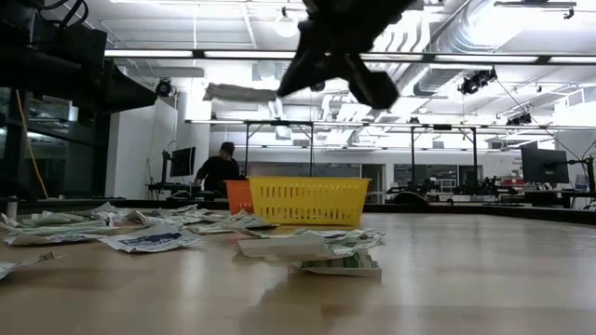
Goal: Pick & Place First Aid Supplies
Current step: Put the bandage into the bottom orange bin, then put the towelette pack into the top yellow bin
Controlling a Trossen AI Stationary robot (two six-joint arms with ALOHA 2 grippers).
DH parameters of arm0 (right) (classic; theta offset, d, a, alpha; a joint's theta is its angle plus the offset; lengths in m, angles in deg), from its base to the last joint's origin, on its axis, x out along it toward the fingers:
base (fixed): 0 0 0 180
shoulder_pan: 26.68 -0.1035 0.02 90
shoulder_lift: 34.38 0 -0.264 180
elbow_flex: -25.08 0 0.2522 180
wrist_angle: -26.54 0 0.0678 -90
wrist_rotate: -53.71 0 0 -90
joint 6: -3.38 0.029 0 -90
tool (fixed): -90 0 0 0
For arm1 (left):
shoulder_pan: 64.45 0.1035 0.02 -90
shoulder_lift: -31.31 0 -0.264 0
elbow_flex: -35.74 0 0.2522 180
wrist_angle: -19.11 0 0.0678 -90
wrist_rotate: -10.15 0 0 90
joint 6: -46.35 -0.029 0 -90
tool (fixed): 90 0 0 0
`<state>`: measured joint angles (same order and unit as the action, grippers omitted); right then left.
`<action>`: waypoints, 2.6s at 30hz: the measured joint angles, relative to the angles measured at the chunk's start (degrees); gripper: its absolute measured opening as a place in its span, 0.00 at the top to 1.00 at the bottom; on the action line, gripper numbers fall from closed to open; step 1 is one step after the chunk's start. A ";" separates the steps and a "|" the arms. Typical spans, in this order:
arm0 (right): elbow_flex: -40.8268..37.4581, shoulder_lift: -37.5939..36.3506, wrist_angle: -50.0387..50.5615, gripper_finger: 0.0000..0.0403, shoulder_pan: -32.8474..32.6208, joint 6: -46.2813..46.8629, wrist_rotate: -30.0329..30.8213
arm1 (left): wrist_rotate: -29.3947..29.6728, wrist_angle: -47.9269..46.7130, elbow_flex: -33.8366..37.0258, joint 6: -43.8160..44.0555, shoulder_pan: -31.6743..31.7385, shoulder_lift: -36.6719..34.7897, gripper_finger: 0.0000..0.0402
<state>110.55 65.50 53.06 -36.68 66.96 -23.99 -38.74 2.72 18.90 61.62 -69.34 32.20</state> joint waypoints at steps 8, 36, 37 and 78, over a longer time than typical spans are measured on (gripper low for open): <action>9.39 -0.02 11.94 1.00 10.56 -16.14 0.92 | -0.01 -0.02 0.00 0.00 -0.02 0.00 0.82; 9.59 11.26 6.70 0.94 26.09 -12.85 -11.34 | -0.07 0.00 -0.02 0.00 -0.01 0.00 0.82; 9.59 11.26 6.66 0.92 26.14 -12.90 -11.35 | -0.05 0.00 0.00 0.00 -0.01 0.00 0.82; -9.23 2.34 8.50 0.67 -0.92 4.56 -22.42 | -0.05 -0.02 0.00 0.00 0.00 0.00 0.82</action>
<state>101.32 67.83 61.56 -37.60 71.52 -46.41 -38.79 2.69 18.90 61.62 -69.34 32.20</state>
